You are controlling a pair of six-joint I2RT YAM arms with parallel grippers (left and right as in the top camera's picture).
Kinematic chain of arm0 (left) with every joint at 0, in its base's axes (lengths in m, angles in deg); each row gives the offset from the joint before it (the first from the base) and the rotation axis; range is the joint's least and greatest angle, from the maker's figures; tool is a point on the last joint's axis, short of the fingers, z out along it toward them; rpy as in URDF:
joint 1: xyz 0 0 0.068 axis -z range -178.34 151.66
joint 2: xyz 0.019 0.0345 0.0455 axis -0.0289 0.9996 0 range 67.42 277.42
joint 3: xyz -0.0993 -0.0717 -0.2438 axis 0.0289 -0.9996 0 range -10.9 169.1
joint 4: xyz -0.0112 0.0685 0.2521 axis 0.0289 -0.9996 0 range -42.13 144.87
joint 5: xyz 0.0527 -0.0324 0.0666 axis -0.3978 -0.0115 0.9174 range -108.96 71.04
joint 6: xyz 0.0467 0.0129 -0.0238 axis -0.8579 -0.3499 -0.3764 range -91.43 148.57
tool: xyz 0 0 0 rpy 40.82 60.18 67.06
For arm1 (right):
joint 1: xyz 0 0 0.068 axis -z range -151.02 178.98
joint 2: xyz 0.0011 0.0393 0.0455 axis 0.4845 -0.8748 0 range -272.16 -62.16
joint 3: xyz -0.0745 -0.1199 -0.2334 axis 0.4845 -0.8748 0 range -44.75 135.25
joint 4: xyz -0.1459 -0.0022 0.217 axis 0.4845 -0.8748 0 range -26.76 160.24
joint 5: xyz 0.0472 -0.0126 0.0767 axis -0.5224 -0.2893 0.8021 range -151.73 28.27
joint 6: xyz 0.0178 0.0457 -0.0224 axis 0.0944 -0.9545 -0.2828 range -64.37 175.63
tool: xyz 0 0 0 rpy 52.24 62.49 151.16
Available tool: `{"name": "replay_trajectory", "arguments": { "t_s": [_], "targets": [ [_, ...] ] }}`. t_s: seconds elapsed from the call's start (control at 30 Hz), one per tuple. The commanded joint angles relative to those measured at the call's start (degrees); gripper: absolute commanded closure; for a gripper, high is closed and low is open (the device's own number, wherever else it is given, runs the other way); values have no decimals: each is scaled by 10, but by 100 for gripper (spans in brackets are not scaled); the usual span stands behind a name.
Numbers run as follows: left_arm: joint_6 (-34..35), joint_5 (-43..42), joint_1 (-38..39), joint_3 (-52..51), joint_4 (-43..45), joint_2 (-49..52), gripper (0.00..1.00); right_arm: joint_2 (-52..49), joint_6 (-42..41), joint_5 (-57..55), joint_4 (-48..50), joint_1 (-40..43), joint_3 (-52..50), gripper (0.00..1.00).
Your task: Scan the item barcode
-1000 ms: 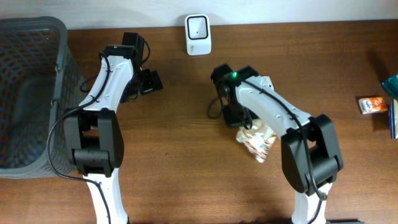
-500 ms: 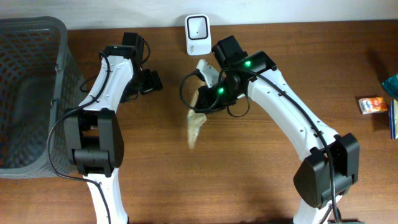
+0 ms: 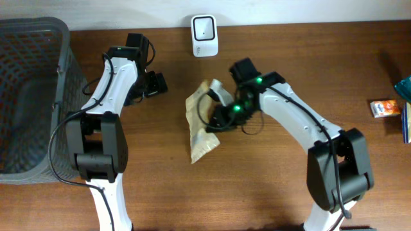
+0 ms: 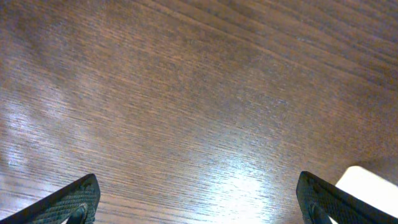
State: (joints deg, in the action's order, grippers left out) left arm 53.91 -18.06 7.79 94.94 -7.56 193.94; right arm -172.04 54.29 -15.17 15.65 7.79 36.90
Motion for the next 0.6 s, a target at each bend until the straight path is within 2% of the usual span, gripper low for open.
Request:
{"name": "replay_trajectory", "arguments": {
  "t_s": [0.0,0.13,0.2,0.27,0.33,0.47,0.5,0.57],
  "targets": [
    [-1,4,1,-2,0,-17,1,7,-6,-64,-29,58,-23,96],
    [-1,4,1,-2,0,-17,1,7,-6,-148,-75,101,-19,94],
    [-1,4,1,-2,0,-17,1,7,-6,-172,-92,110,-16,83],
    [-1,4,1,-2,0,-17,1,7,-6,-198,-109,114,-10,76],
    [-1,4,1,-2,0,-17,1,7,-11,-251,-148,115,16,63],
    [-1,4,1,-2,0,-17,1,7,-24,-267,-181,114,59,58],
    [-1,4,1,-2,0,-17,1,7,-24,-267,-179,111,65,51],
    [-1,4,1,-2,0,-17,1,7,-24,-267,-160,104,68,16]
  ]
}}
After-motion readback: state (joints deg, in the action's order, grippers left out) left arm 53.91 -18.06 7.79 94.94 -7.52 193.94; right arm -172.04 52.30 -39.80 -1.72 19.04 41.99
